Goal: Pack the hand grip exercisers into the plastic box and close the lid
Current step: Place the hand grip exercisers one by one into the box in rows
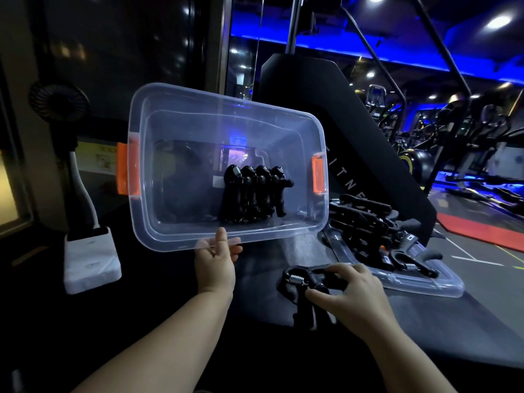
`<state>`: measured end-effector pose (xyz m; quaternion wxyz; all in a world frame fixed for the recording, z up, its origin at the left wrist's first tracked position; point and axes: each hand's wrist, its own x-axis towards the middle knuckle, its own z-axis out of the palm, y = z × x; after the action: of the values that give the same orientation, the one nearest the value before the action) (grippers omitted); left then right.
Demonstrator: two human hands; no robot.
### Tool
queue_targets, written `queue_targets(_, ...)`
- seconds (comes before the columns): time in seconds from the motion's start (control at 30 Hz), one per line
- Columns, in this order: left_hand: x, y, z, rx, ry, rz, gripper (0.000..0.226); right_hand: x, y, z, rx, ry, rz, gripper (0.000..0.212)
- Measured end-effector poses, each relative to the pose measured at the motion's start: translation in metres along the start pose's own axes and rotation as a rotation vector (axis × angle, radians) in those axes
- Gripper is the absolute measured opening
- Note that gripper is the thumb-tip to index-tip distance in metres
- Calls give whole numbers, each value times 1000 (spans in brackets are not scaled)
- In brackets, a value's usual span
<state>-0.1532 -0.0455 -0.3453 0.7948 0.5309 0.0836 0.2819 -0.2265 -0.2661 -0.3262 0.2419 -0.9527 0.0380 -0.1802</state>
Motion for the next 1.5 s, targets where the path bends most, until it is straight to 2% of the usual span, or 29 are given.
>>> queue_targets(0.07, 0, 0, 0, 1, 0, 2, 19, 1, -3, -1, -51, 18, -15, 70)
queue_targets(0.17, 0, 0, -1, 1, 2, -1, 20, 4, -9, -1, -281, 25, -43, 65)
queue_targets(0.27, 0, 0, -1, 0, 2, -8, 21, 7, -18, 2, -428, -4, -163, 63)
queue_targets(0.37, 0, 0, -1, -1, -1, -13, 21, 11, -22, 5, -413, -99, -282, 56)
queue_targets(0.5, 1, -1, -1, -6, -1, -15, 20, 19, -29, 4, -404, -207, -284, 47)
queue_targets(0.63, 2, -1, -1, -6, -7, -15, 21, 21, -33, 2, -359, -192, -292, 41)
queue_targets(0.73, 2, -2, -1, 0, -15, -17, 21, 19, -40, -1, -142, -181, -273, 22)
queue_targets(0.8, 2, -1, -1, 4, -13, -17, 21, 19, -45, -5, 190, -136, -208, 7)
queue_targets(0.9, 2, -1, -1, 1, -15, -23, 22, 21, -54, -15, 649, -145, -101, 13)
queue_targets(0.97, 1, 0, -2, 0, -16, -26, 22, 21, -56, -21, 741, -214, -95, 18)
queue_targets(1.07, 1, 0, -2, 9, -19, -32, 23, 21, -54, -23, 680, -286, -105, 22)
queue_targets(1.17, 0, 1, -1, 7, -16, -32, 23, 21, -53, -25, 558, -269, -73, 22)
queue_targets(1.27, 0, 2, -1, -1, -16, -31, 22, 22, -55, -31, 237, -113, -142, 15)
queue_targets(1.37, -1, 2, -2, -7, -16, -31, 21, 25, -56, -40, -66, 39, -153, 24)
queue_targets(1.43, 0, 2, -2, -6, -17, -25, 21, 26, -55, -44, -109, 59, -111, 31)
queue_targets(1.5, 1, 0, -3, -2, -20, -23, 22, 27, -54, -47, 57, -3, -38, 37)
